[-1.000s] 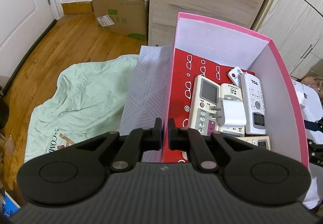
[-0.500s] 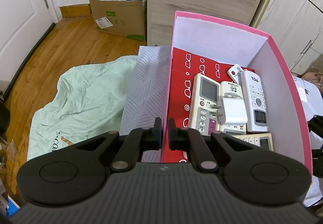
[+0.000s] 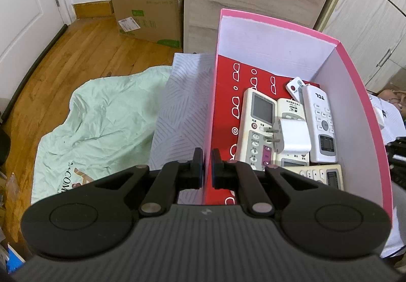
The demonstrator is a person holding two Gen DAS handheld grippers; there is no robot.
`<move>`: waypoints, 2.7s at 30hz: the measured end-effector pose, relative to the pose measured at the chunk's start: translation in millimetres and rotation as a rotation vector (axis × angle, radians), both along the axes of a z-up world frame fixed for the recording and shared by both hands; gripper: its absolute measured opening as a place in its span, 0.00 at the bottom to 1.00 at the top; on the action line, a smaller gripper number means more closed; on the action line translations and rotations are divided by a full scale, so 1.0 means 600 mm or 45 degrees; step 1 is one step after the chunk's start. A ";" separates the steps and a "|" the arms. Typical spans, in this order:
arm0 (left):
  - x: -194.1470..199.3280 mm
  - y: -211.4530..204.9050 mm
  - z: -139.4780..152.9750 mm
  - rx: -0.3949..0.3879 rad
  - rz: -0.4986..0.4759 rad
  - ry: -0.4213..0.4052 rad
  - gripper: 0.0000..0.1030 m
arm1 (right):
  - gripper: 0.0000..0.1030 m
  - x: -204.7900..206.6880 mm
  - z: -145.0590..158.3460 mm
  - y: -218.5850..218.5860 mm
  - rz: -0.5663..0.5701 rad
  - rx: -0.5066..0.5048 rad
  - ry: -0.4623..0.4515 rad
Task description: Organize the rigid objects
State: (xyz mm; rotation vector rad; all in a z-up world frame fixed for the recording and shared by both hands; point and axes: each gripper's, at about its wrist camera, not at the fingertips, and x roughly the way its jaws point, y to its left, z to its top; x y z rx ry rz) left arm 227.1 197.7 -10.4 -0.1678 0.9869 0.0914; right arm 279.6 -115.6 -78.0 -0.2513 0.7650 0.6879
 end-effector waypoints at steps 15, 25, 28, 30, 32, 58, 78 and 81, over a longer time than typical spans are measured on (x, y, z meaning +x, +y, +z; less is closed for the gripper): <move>-0.002 -0.010 0.006 0.025 0.002 -0.023 0.05 | 0.03 -0.034 0.129 -0.025 -0.007 0.281 -0.113; -0.004 0.004 0.009 -0.025 0.019 -0.030 0.05 | 0.03 -0.087 0.192 0.046 0.160 0.467 -0.092; -0.006 0.007 0.009 -0.040 0.021 -0.032 0.05 | 0.03 -0.083 0.190 0.077 0.184 0.514 -0.001; -0.006 0.009 0.009 -0.050 0.025 -0.032 0.05 | 0.03 -0.078 0.185 0.093 0.196 0.543 0.075; -0.006 0.012 0.009 -0.065 0.030 -0.030 0.05 | 0.03 -0.069 0.173 0.114 0.194 0.574 0.169; -0.004 0.018 0.009 -0.118 0.049 -0.024 0.06 | 0.12 0.062 0.035 0.224 -0.123 0.622 0.580; -0.007 0.024 0.016 -0.143 0.053 -0.034 0.07 | 0.34 -0.041 0.196 0.060 -0.118 0.349 0.167; -0.007 0.021 0.017 -0.130 0.047 -0.034 0.07 | 0.38 -0.036 0.179 0.051 -0.132 0.259 0.150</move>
